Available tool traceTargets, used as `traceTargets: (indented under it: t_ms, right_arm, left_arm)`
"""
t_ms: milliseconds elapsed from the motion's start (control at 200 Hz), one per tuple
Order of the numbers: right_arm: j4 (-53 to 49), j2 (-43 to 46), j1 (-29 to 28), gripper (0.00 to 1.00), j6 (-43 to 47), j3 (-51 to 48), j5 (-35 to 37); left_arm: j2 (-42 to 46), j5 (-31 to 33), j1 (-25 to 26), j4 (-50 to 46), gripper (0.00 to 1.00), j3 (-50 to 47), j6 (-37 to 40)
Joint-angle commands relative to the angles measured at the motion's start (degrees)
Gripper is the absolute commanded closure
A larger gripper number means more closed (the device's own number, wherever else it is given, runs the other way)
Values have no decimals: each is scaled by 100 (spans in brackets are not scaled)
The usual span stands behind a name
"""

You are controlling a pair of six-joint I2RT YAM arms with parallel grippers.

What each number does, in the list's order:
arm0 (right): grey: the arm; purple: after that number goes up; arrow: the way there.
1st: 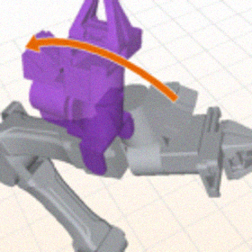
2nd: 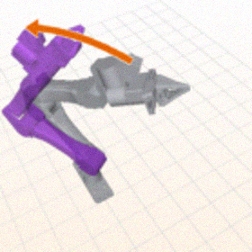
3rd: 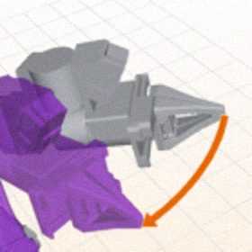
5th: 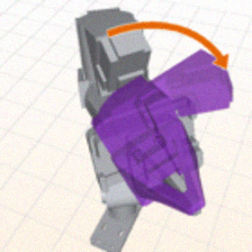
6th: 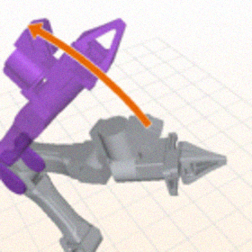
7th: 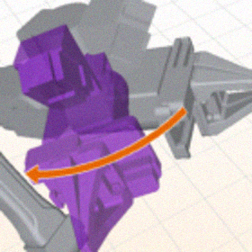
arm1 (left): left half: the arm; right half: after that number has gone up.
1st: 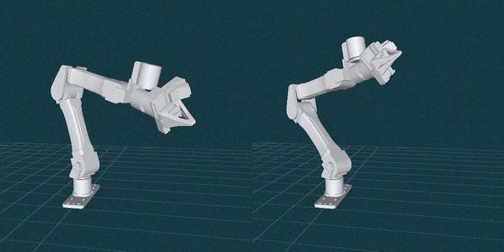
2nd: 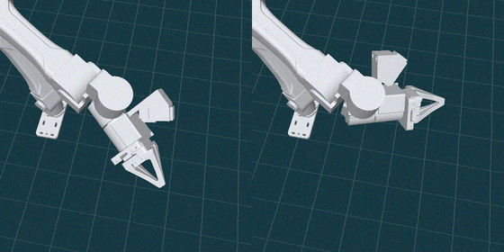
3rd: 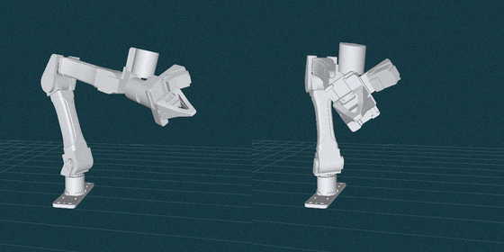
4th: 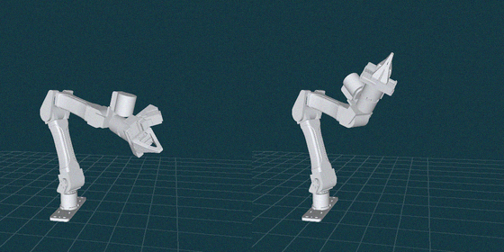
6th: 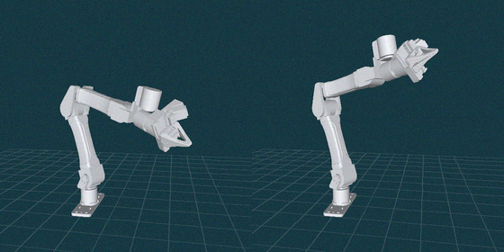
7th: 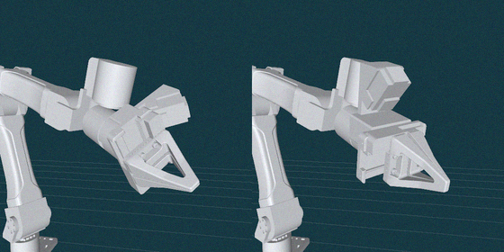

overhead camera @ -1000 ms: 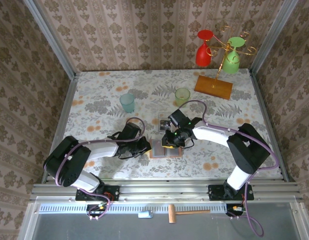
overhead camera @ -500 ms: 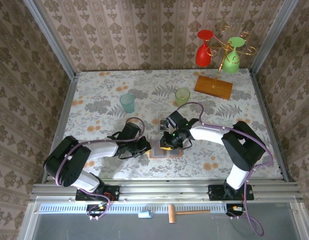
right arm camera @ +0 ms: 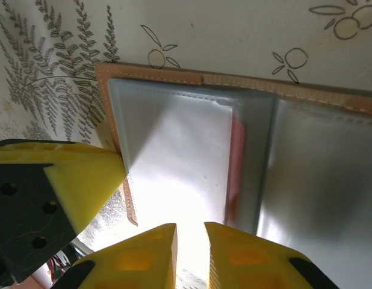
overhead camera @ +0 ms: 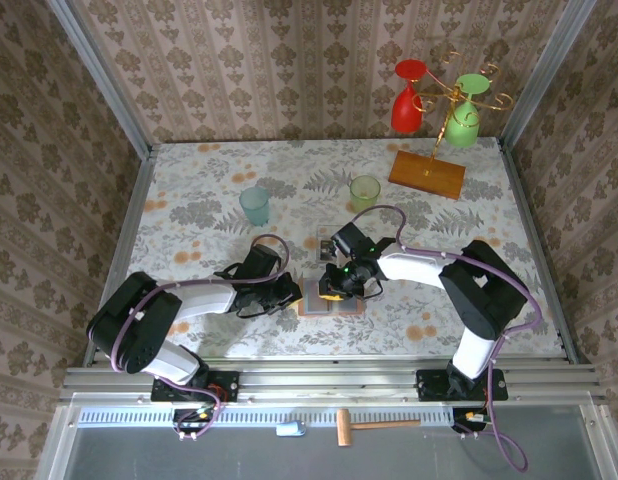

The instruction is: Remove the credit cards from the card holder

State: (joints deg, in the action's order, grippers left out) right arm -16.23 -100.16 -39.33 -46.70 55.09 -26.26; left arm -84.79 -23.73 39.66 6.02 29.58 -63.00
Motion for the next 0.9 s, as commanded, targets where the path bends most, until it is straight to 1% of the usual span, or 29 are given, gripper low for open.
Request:
traceTargets:
  t_ms: [0, 895]
  right_arm:
    - [1, -130, -48, 79, -20, -8, -68]
    - [-238, 135, -24, 79, 69, -120, 284]
  left_arm:
    - [-53, 43, -45, -155, 92, -14, 45]
    - [-134, 26, -60, -362, 92, 65, 165]
